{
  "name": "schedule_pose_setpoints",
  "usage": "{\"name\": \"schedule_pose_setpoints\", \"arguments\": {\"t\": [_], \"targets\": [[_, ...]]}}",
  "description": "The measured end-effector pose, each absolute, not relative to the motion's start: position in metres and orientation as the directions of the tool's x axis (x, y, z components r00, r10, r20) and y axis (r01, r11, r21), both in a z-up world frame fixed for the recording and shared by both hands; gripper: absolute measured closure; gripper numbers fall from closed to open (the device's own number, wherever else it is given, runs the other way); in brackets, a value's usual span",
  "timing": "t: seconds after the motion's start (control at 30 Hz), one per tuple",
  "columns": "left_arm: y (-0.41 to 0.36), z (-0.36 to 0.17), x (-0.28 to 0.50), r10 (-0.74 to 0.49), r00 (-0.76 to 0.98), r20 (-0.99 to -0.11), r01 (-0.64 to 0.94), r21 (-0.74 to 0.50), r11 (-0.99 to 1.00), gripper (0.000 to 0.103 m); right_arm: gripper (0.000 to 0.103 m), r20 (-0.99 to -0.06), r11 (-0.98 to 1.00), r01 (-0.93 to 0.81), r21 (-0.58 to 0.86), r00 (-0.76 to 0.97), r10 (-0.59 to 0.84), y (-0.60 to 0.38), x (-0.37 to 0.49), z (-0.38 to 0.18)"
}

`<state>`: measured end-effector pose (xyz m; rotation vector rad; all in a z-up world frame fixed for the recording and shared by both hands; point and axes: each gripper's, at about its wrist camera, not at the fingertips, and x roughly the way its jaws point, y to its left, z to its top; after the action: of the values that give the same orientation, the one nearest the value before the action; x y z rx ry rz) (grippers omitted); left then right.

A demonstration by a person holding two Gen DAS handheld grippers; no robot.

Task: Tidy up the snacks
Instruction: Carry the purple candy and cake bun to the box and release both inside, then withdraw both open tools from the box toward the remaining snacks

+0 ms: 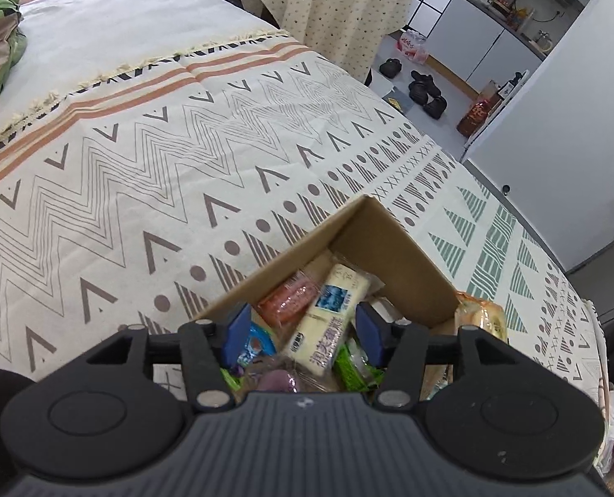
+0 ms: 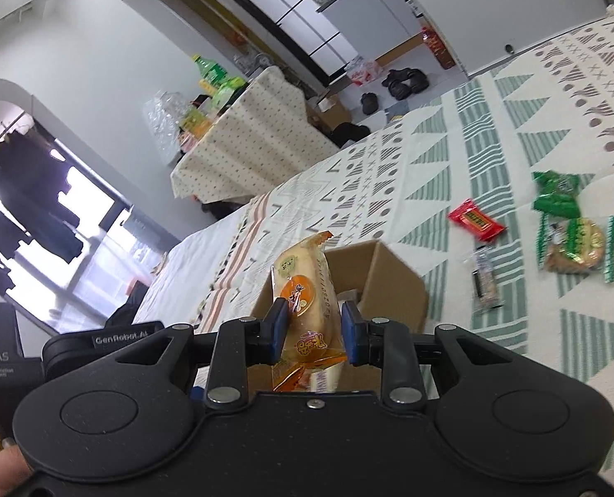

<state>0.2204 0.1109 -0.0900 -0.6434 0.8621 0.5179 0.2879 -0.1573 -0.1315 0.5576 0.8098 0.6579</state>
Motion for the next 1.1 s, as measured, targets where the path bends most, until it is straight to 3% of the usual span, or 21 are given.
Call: {"name": "schedule_pose_setpoints", "arguments": {"t": [0.1, 0.13, 0.2, 0.47, 0.77, 1.1], "targets": [[0.111, -0.091, 0.221, 0.159, 0.550, -0.820, -0.646, -0.298, 0.702, 0.040, 0.067, -0.471, 0.658, -0.316, 0.684, 0.497, 0.729, -0.151, 0.288, -0.133], [0.111, -0.091, 0.221, 0.161, 0.549, -0.820, -0.645, -0.293, 0.706, 0.038, 0.056, -0.476, 0.662, -0.324, 0.676, 0.495, 0.727, -0.149, 0.287, -0.133], [0.110, -0.093, 0.221, 0.166, 0.541, -0.824, -0.645, -0.281, 0.710, 0.032, 0.048, -0.474, 0.670, -0.348, 0.656, 0.502, 0.724, -0.147, 0.284, -0.129], [0.097, -0.086, 0.219, 0.193, 0.530, -0.826, -0.653, -0.252, 0.714, 0.022, 0.047, -0.498, 0.714, -0.292, 0.636, 0.552, 0.669, -0.171, 0.287, -0.124], [0.066, -0.069, 0.222, 0.199, 0.575, -0.793, -0.605, -0.249, 0.757, 0.012, 0.034, -0.506, 0.733, -0.219, 0.644, 0.596, 0.623, -0.217, 0.295, -0.120], [0.031, -0.067, 0.234, 0.149, 0.602, -0.785, -0.544, -0.265, 0.796, 0.010, 0.026, -0.525, 0.751, -0.135, 0.646, 0.636, 0.566, -0.259, 0.301, -0.118]]}}
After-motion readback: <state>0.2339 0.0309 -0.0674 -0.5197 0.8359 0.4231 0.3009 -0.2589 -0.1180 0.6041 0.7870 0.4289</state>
